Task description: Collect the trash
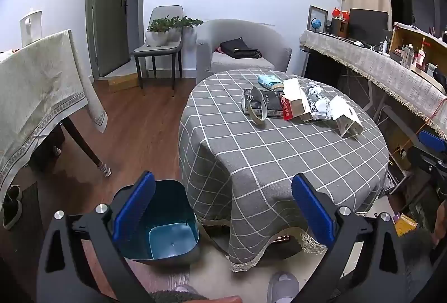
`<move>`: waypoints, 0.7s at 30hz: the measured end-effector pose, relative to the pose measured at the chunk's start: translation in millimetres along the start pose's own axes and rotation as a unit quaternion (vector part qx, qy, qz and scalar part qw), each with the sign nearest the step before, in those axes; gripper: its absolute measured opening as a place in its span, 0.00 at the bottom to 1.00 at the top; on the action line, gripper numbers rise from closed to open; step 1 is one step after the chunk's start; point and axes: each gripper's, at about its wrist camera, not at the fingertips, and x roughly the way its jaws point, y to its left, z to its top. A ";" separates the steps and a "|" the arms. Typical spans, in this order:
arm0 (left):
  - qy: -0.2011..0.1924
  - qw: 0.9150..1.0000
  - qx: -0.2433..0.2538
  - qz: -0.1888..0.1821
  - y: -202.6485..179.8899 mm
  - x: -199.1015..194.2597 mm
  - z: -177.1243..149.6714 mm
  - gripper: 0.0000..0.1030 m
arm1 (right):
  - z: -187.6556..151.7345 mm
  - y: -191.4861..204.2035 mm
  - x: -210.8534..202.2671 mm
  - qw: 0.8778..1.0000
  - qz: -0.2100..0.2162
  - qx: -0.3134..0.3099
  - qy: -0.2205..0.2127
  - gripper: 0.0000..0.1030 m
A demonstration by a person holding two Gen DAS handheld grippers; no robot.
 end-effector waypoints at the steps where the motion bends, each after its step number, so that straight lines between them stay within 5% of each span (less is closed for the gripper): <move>1: 0.000 1.000 -0.001 0.000 0.0 0.1 0.0 0.97 | 0.0 0.6 0.5 1.000 -0.001 -0.002 0.004 0.97; 21: 0.001 1.000 -0.004 -0.004 1.2 1.1 0.1 0.97 | 0.0 2.3 1.2 1.000 -0.004 -0.006 0.003 0.97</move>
